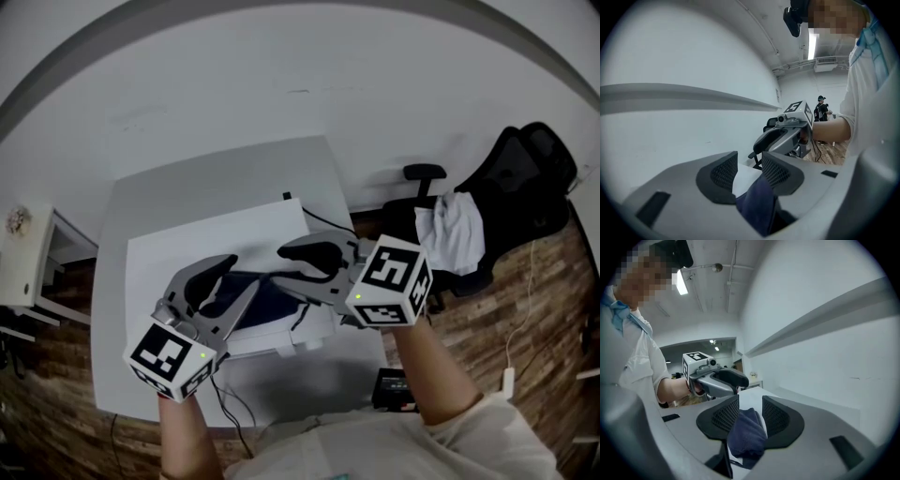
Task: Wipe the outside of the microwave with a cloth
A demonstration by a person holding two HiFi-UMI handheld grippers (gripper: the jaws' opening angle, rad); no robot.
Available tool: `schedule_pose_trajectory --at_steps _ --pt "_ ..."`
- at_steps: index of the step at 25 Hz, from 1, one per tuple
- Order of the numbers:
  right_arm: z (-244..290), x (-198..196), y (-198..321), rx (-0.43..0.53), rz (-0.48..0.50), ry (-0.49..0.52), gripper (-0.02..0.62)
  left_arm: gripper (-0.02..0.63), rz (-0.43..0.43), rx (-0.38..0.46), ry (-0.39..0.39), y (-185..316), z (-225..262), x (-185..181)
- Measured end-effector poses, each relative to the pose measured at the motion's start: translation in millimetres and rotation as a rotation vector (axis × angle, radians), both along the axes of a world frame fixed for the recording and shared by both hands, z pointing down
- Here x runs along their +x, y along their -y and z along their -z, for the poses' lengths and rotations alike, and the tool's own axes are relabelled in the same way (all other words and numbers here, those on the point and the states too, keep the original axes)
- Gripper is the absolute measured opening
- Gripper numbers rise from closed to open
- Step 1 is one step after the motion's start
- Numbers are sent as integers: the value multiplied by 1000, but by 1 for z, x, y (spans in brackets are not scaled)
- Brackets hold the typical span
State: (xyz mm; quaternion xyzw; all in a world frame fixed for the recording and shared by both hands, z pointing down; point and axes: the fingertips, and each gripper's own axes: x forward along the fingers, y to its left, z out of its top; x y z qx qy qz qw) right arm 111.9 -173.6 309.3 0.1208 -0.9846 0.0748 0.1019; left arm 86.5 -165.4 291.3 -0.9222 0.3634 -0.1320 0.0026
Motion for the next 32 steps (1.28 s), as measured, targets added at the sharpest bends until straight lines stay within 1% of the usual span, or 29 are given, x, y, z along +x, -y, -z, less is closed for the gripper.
schedule_pose_trajectory --at_steps 4,7,9,11,19,24,32 --pt "4 3 0 -9 -7 43 167 102 5 3 7 2 -6 6" --pt "9 6 1 4 -15 58 159 65 5 15 -16 3 -1 10" --pt "12 8 3 20 -33 69 104 42 8 24 -25 4 3 11" --pt "14 10 5 29 -45 76 80 20 8 29 -27 5 4 12" --pt "14 9 2 29 -44 68 37 2 3 17 -26 4 2 15" --pt "9 6 -4 41 -18 33 32 2 -5 15 -25 4 -1 18" --pt "12 5 -5 41 -17 39 32 2 -6 14 -29 2 1 16"
